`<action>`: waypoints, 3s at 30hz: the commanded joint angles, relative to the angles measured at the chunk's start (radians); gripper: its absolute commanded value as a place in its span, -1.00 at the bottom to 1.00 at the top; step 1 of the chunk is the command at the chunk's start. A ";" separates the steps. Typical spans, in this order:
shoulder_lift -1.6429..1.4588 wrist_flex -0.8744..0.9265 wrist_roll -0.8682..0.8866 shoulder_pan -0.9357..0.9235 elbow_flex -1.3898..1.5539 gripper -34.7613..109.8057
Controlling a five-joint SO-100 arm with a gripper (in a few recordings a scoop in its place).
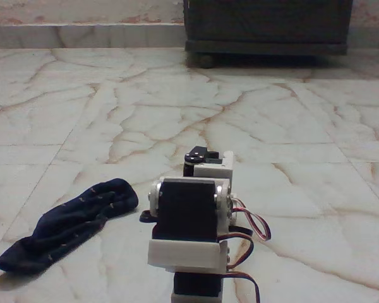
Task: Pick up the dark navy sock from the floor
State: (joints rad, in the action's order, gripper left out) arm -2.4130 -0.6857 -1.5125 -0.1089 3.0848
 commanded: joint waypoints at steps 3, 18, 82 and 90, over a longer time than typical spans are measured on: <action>-0.018 0.035 -0.037 -0.054 -0.002 -0.52; 0.015 -0.002 0.242 0.061 -0.124 -0.52; 1.812 1.295 1.253 0.776 -2.114 -0.35; 1.954 1.215 1.218 0.808 -2.203 -0.36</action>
State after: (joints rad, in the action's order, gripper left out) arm -0.4541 0.5369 -0.2730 0.6842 0.9127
